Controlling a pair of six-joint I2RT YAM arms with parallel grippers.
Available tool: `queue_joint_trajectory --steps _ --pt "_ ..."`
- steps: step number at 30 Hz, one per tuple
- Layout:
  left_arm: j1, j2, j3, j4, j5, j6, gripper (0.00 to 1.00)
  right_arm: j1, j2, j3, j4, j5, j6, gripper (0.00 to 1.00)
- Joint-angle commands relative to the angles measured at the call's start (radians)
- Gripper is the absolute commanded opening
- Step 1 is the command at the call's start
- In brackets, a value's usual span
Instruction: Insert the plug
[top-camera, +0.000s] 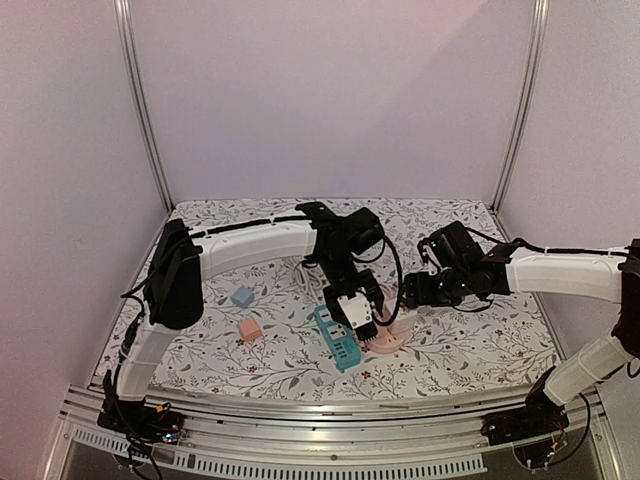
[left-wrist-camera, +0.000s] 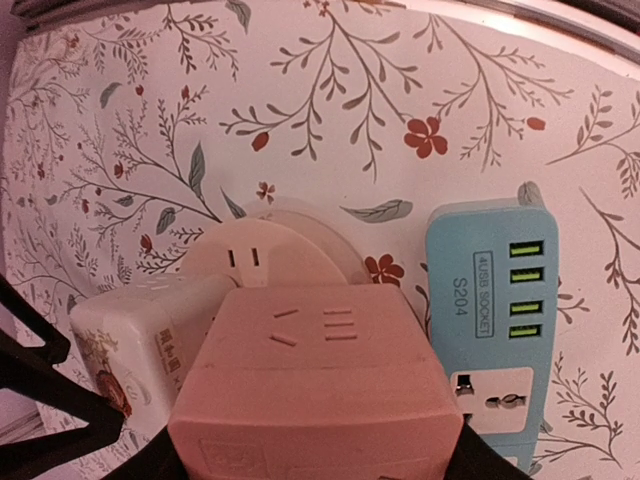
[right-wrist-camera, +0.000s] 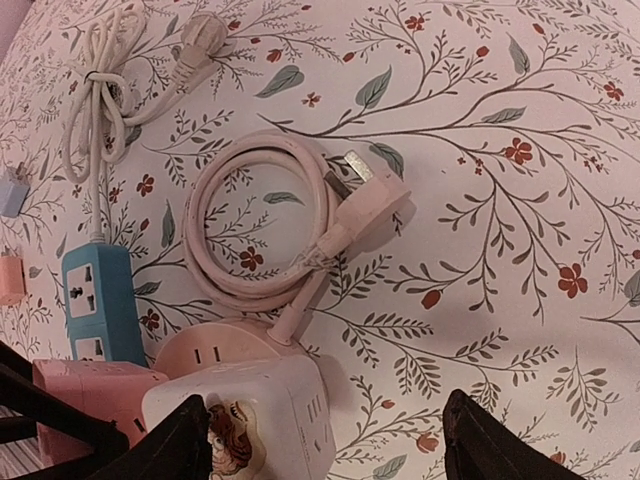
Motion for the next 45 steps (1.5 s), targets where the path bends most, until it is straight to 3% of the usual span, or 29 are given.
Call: queue_joint_trajectory --steps 1,10,25,45 --pt "-0.026 0.027 0.005 0.019 -0.055 -0.020 0.00 -0.004 0.009 -0.023 0.007 -0.018 -0.004 0.79" --pt "-0.041 0.047 0.020 -0.003 -0.105 -0.031 0.00 -0.004 -0.009 -0.028 0.004 -0.028 -0.006 0.78" --pt "-0.071 0.084 0.122 -0.215 -0.190 -0.127 0.00 -0.003 -0.037 -0.033 0.002 -0.054 -0.001 0.77" --pt "-0.093 0.146 0.215 -0.339 -0.208 -0.084 0.00 -0.003 -0.067 -0.035 0.006 -0.055 -0.012 0.77"
